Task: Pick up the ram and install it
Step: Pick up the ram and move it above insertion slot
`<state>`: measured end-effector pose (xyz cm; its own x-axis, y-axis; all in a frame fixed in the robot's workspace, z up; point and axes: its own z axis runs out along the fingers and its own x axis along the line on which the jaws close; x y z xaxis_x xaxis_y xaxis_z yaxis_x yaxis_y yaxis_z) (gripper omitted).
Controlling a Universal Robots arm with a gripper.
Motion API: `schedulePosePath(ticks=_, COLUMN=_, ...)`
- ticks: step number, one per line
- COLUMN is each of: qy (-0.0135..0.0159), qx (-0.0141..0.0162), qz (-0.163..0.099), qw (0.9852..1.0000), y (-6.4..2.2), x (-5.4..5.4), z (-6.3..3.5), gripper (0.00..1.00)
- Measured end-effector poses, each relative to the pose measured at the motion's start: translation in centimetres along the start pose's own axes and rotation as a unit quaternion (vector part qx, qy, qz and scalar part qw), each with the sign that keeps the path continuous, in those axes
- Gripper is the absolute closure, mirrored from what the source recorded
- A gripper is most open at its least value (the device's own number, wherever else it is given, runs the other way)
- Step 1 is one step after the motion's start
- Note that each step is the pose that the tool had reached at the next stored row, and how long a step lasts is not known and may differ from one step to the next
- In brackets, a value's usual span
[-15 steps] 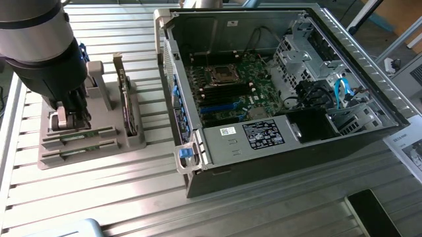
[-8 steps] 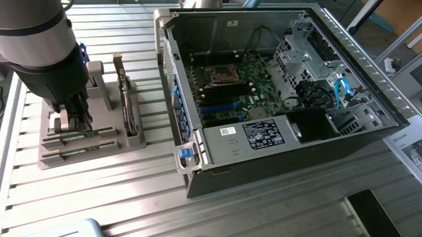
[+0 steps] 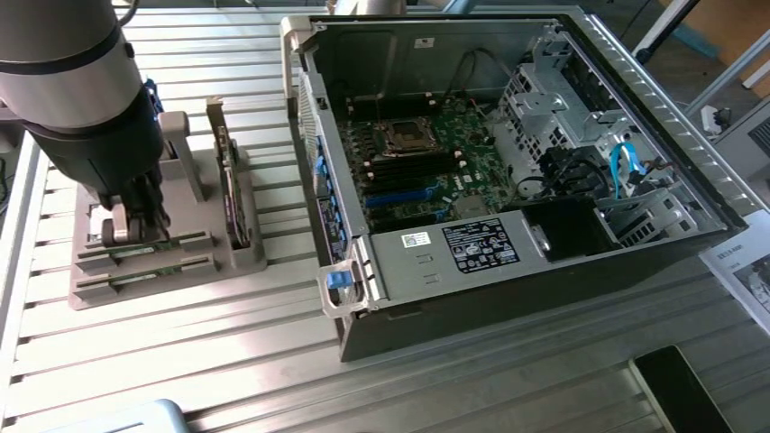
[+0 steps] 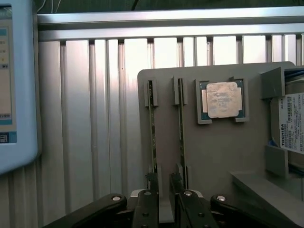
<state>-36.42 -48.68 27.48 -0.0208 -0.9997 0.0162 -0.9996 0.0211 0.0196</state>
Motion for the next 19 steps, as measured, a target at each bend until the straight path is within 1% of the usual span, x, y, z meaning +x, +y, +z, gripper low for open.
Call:
schedulePosePath(ticks=7, qy=0.0004, qx=0.0000, qz=0.000, qw=1.0000, y=-0.01, x=0.0, z=0.56, gripper=0.76)
schedulePosePath(ticks=14, qy=0.0019, qx=0.0000, qz=0.000, qw=1.0000, y=-0.02, x=0.0, z=1.03, gripper=0.76)
schedulePosePath(ticks=16, qy=0.0032, qx=0.0001, qz=0.000, qw=1.0000, y=-0.02, x=0.0, z=1.19, gripper=0.76)
schedulePosePath(ticks=19, qy=0.0063, qx=0.0001, qz=0.000, qw=1.0000, y=-0.03, x=0.0, z=1.41, gripper=0.76)
